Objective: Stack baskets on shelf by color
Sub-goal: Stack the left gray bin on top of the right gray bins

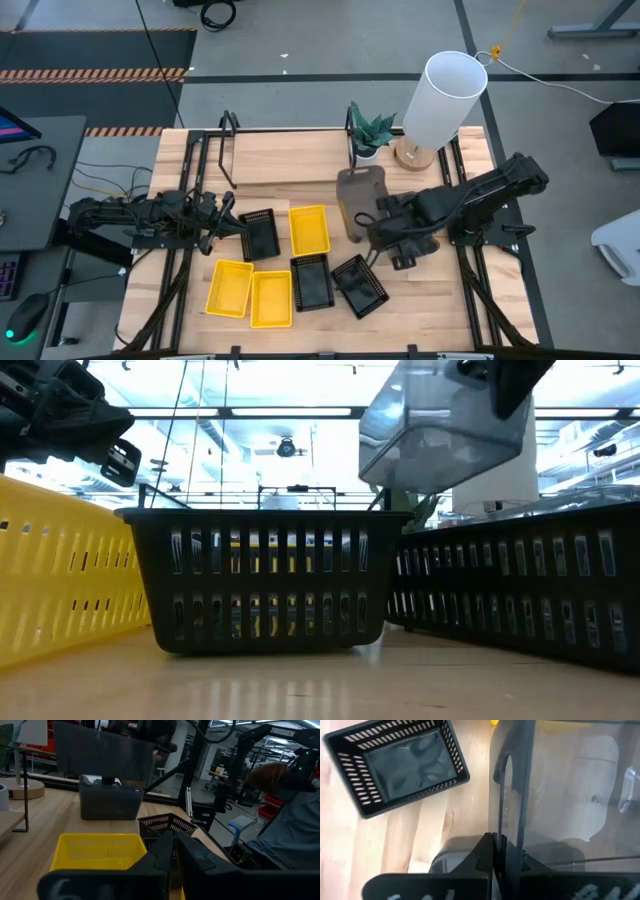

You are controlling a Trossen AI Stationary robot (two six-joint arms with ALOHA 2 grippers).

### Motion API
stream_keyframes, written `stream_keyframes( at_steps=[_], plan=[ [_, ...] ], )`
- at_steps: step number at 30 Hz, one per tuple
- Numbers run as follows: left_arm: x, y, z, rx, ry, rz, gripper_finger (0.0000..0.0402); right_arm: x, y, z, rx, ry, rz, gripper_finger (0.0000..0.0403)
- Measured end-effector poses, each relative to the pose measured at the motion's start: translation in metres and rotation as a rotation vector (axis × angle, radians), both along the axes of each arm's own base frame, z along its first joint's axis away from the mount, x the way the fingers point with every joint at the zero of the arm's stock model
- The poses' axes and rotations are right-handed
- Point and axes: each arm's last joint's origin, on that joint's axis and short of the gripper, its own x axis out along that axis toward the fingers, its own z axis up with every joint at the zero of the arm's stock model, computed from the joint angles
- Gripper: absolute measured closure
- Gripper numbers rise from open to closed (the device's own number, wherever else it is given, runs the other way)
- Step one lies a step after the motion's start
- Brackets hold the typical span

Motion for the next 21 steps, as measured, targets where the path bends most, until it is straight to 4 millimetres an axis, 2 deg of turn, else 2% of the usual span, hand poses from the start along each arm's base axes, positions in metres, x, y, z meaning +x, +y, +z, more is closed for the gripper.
stream_keyframes(
  at_steps=[7, 21],
  plan=[
    [0.0, 0.0, 0.0, 0.0, 0.0, 0.0, 0.0366, -0.026, -0.002, 0.015, 0.019, 0.044, -0.031, 0.0392],
    [0.0, 0.0, 0.0, 0.0, 0.0, 0.0, 0.0372, -0.06, 0.009, 0.02, -0.004, 0.207, 0.052, 0.0392]
  ],
)
